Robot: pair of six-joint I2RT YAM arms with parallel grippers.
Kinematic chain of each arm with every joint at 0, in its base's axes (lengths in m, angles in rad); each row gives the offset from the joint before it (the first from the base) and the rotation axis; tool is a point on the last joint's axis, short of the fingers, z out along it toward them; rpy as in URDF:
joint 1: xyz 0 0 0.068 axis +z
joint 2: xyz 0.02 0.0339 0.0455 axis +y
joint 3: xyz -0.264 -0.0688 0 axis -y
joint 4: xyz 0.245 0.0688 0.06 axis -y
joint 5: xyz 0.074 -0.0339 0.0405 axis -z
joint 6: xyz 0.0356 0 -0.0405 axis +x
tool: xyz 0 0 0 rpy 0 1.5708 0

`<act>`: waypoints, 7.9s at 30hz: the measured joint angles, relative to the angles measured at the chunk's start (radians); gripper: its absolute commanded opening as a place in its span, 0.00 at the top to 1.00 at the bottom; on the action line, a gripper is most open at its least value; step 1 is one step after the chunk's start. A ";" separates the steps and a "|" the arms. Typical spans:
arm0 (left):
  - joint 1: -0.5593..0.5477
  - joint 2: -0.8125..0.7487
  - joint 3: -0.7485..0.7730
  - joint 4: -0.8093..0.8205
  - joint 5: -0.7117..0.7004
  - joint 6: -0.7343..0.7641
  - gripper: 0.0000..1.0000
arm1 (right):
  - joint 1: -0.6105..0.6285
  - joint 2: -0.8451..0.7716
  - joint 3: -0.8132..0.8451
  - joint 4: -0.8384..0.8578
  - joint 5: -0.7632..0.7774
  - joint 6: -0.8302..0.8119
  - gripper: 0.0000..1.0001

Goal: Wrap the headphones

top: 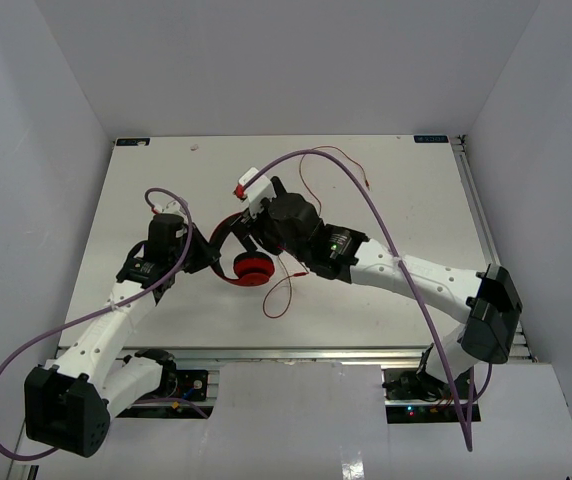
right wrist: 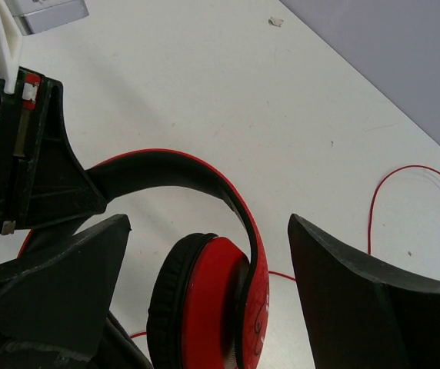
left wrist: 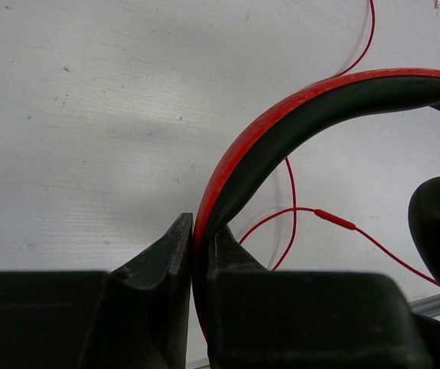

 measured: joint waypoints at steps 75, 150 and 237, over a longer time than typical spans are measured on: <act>-0.187 0.204 0.158 -0.104 0.007 0.262 0.54 | -0.026 -0.052 -0.134 -0.268 0.078 0.018 0.92; -0.222 -0.212 0.687 -0.514 0.006 0.069 1.00 | -0.033 -0.816 -0.696 0.157 -0.492 0.002 0.17; -0.223 -0.124 0.114 -0.089 0.905 0.180 1.00 | -0.313 -0.255 -0.415 0.326 -0.524 -0.099 0.92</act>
